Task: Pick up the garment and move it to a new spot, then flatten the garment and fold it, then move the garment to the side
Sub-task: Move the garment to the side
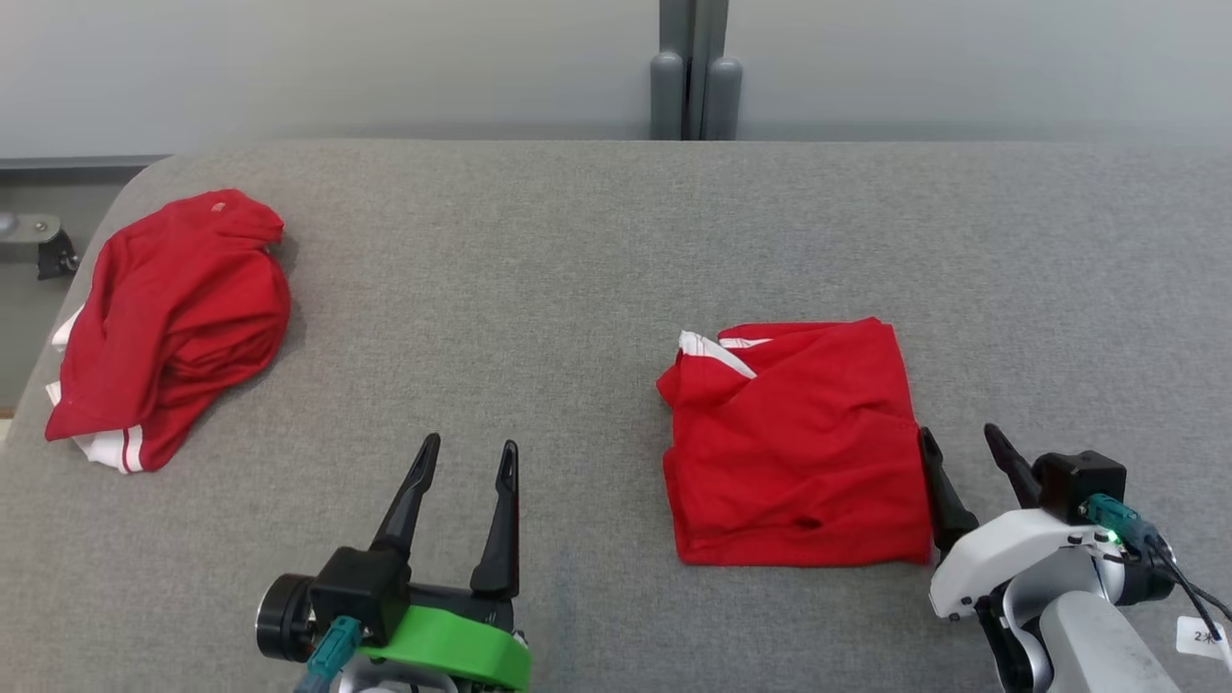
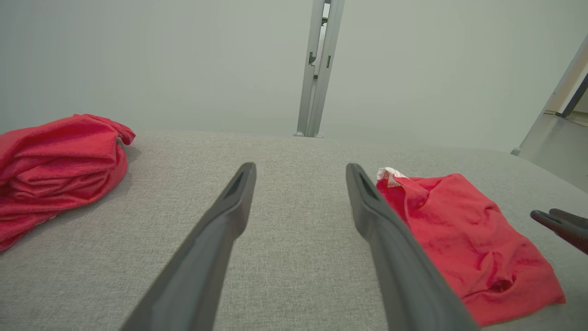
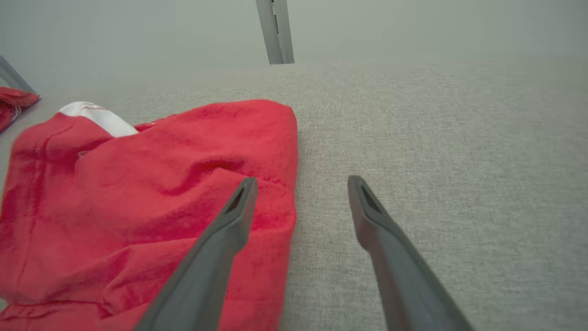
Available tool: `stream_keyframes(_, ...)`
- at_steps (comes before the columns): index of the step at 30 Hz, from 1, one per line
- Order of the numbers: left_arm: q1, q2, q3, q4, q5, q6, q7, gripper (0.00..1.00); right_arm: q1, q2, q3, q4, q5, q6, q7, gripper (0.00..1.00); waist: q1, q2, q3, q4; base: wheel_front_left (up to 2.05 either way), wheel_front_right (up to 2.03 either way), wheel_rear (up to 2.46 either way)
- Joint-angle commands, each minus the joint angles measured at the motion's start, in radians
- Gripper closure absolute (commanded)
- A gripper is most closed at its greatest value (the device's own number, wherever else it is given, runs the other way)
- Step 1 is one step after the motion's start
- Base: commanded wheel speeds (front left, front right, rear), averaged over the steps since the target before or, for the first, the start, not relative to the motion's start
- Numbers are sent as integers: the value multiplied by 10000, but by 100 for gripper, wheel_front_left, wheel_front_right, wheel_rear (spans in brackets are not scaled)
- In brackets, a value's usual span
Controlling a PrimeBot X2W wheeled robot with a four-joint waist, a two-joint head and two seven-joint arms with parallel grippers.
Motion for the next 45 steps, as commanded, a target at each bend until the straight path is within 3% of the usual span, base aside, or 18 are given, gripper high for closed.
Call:
stream_keyframes(1, -199, 29, -29, 37, -81, -7, -5, 0, -233, -86, 67, 150, 124, -12, 92, 0, 0, -1, 394, 427, 0, 0, 0)
stream_keyframes(17, -476, 29, -317, -24, 110, 95, -5, 0, -1366, -291, 912, 2030, 753, -13, 1005, 0, 0, -1, 624, 945, 0, 0, 0)
stream_keyframes(18, -481, 29, -331, -42, 112, 92, -5, 0, -1427, -298, 1032, 2122, 741, -13, 1030, 62, 0, -1, 623, 908, 0, 0, 0)
stream_keyframes(19, -485, 29, -345, -50, 124, 87, -5, 0, -1491, -351, 1182, 2193, 659, -13, 997, 100, 0, -1, 613, 854, 0, 0, 0)
stream_keyframes(26, -533, 29, -261, -252, 234, 59, -5, 0, -2031, -870, 2273, 2339, -216, -16, 574, 100, 0, -1, 578, 152, 0, 0, 0)
stream_keyframes(32, -823, 30, -423, -462, 615, -82, -5, 0, -2710, -1744, 3339, 2309, -772, -16, 501, 100, 0, -1, 810, -802, 0, 0, 0)
stream_keyframes(39, -1912, 36, -923, -703, 1252, -511, -5, 0, -3857, -3592, 4556, 2061, -567, -16, 488, 100, 0, -1, 2038, -2081, 0, 0, 0)
stream_keyframes(45, -2999, 41, -1244, -529, 1648, -853, -3, 0, -4844, -5080, 4831, 2322, -263, -16, 146, 100, 0, -1, 3273, -2748, 0, 0, 0)
